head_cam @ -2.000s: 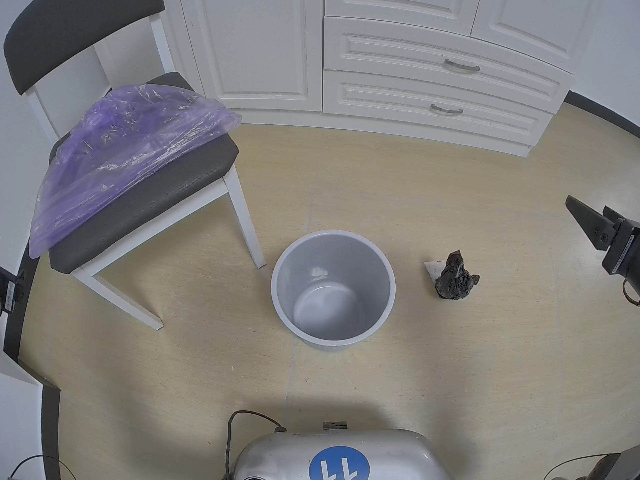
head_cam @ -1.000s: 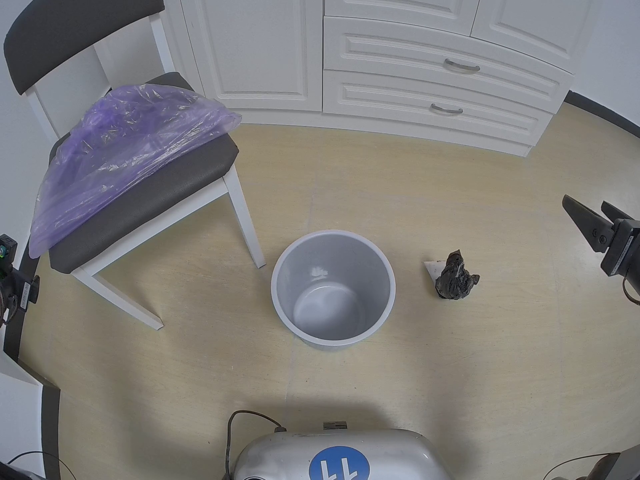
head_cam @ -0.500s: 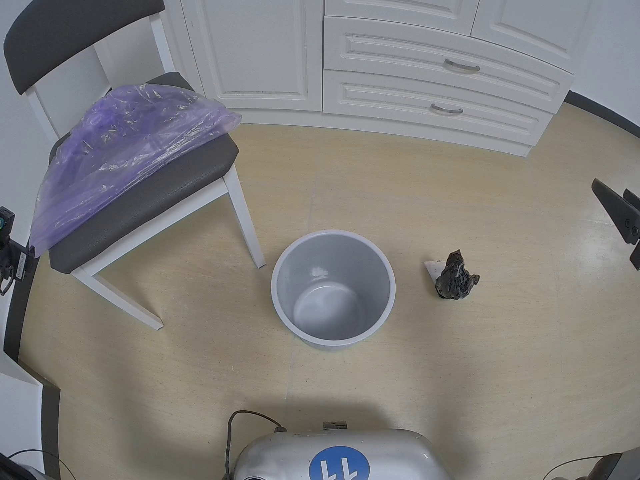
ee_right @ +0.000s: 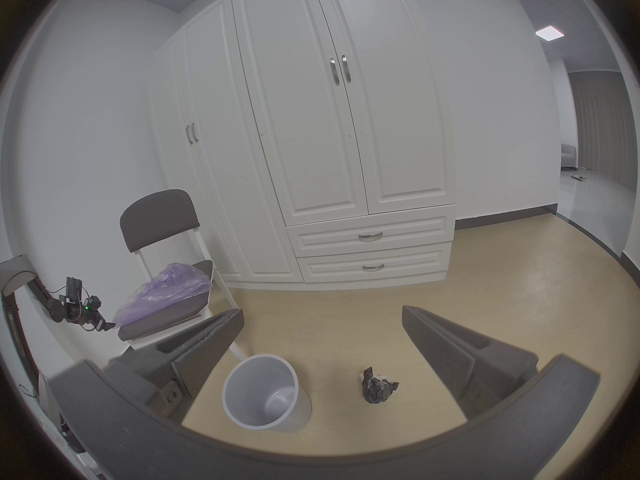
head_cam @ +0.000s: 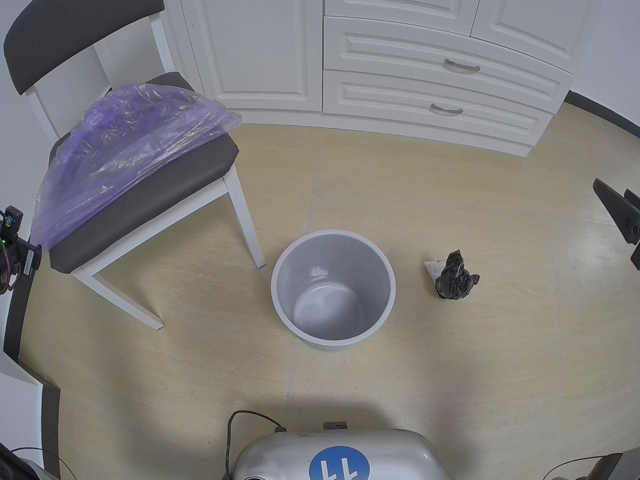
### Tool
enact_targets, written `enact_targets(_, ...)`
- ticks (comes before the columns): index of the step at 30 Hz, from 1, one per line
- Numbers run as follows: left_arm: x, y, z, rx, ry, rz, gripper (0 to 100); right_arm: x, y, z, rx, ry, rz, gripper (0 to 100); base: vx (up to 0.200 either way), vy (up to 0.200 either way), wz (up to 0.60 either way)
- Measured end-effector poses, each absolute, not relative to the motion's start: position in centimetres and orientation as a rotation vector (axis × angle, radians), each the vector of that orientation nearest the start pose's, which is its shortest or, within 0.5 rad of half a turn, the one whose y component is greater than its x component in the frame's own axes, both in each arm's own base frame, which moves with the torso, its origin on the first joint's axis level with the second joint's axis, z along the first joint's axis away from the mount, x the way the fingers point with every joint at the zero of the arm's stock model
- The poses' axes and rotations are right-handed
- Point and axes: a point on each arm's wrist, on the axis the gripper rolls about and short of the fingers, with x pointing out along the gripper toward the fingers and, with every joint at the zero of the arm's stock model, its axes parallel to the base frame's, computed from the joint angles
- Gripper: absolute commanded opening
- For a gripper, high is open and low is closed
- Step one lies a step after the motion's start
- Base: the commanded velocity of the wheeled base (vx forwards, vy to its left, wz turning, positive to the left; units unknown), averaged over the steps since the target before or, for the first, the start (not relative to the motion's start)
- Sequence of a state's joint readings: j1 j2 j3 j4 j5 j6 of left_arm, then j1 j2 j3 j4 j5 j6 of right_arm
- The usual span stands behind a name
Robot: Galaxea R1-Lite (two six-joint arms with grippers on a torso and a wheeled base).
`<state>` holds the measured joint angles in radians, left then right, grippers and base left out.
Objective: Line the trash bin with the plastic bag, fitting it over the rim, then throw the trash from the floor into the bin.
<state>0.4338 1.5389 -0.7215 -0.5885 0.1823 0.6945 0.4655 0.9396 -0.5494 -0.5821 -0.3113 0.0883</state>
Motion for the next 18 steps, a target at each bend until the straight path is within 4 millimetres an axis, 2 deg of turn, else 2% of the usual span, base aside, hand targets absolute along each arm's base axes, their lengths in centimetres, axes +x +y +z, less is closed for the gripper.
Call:
enact_targets(6, 24.43, 11.72, 19.84, 0.647, 0.414, 0.512, 100, 10.44, 4.46, 26.45, 0.16, -0.169, 0.16, 100, 0.0, 0.0, 0.0)
enact_targets(18, 23.94, 11.23, 19.42, 0.649, 0.424, 0.497, 100, 10.4, 4.44, 26.49, 0.161, -0.171, 0.16, 100, 0.0, 0.0, 0.0)
